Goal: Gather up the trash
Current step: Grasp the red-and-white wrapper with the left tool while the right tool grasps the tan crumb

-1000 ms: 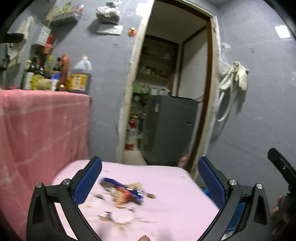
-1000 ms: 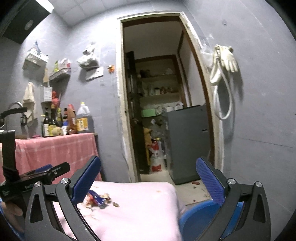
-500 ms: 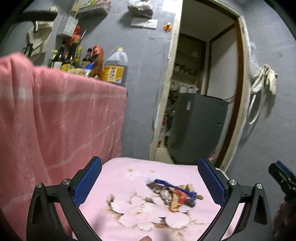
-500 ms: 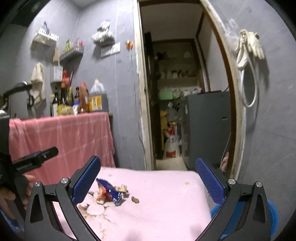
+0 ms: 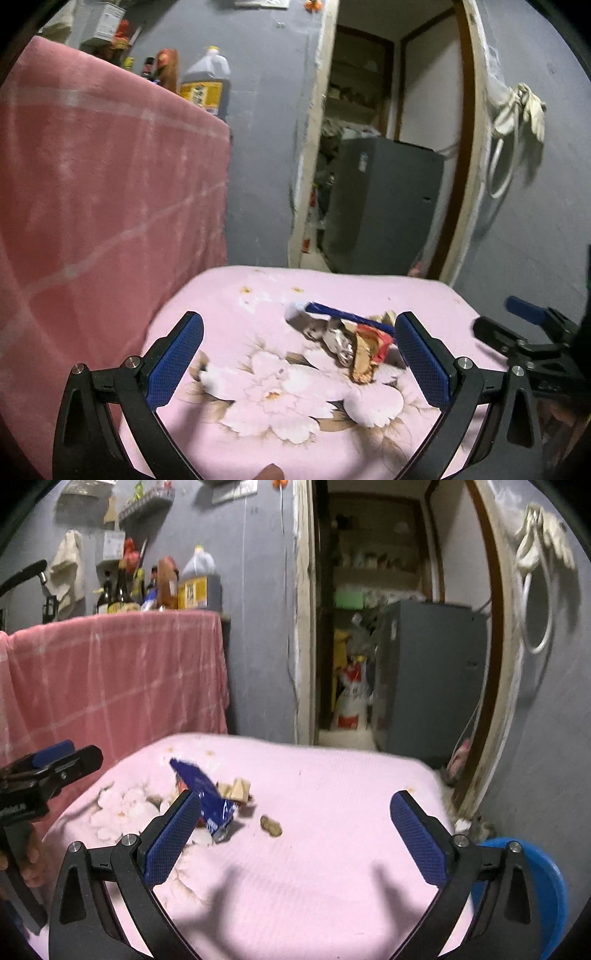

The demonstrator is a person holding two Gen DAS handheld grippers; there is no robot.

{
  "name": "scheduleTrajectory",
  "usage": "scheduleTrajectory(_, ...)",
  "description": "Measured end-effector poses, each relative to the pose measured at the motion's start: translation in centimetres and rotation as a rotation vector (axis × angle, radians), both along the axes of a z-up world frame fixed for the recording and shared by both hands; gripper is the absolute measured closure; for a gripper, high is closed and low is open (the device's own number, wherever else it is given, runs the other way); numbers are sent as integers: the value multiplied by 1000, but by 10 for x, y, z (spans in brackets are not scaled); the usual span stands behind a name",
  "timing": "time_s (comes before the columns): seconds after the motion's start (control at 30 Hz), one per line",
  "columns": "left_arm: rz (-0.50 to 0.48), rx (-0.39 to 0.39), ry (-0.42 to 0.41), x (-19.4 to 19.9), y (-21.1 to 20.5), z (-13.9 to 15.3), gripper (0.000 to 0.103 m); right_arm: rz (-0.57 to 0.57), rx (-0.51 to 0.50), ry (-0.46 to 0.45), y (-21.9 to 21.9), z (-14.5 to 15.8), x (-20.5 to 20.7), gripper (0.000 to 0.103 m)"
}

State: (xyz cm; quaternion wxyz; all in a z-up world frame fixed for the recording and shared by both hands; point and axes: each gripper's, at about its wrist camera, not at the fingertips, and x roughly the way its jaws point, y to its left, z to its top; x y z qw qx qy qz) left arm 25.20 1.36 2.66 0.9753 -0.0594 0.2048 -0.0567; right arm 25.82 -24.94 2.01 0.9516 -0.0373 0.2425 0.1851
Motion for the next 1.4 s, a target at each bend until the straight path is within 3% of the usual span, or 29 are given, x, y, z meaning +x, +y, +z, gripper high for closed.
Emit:
scheduleTrajectory(0.17, -52, 32, 34, 6, -12, -6, 4, 42, -25, 99, 6, -14, 16, 37)
scheduleTrajectory(0.27, -84, 54, 70, 13, -20, -9, 17, 73, -38, 149, 10, -23, 24, 38)
scheduleTrajectory(0.33, -104, 61, 104, 20, -23, -14, 33, 70, -63, 168, 14, -28, 28, 39)
scheduleTrajectory(0.53, -187, 84, 208, 38, -37, -27, 54, 100, -97, 227, 19, -34, 42, 53)
scheduleTrajectory(0.7, -246, 59, 268, 52, -46, -34, 58, 131, -131, 259, 30, -36, 53, 60)
scheduleTrajectory(0.8, -253, 18, 323, 64, -43, -40, 71, 154, -133, 287, 32, -41, 54, 69)
scheduleTrajectory(0.87, -254, 4, 343, 66, -41, -42, 74, 164, -129, 309, 32, -44, 55, 78)
scheduleTrajectory(1.0, -253, -32, 364, 69, -34, -43, 84, 169, -125, 317, 32, -46, 52, 85)
scheduleTrajectory(1.13, -256, -73, 372, 68, -26, -42, 86, 163, -104, 320, 30, -46, 52, 92)
scheduleTrajectory(1.4, -233, -81, 352, 44, -20, -32, 87, 165, -96, 279, 31, -44, 43, 94)
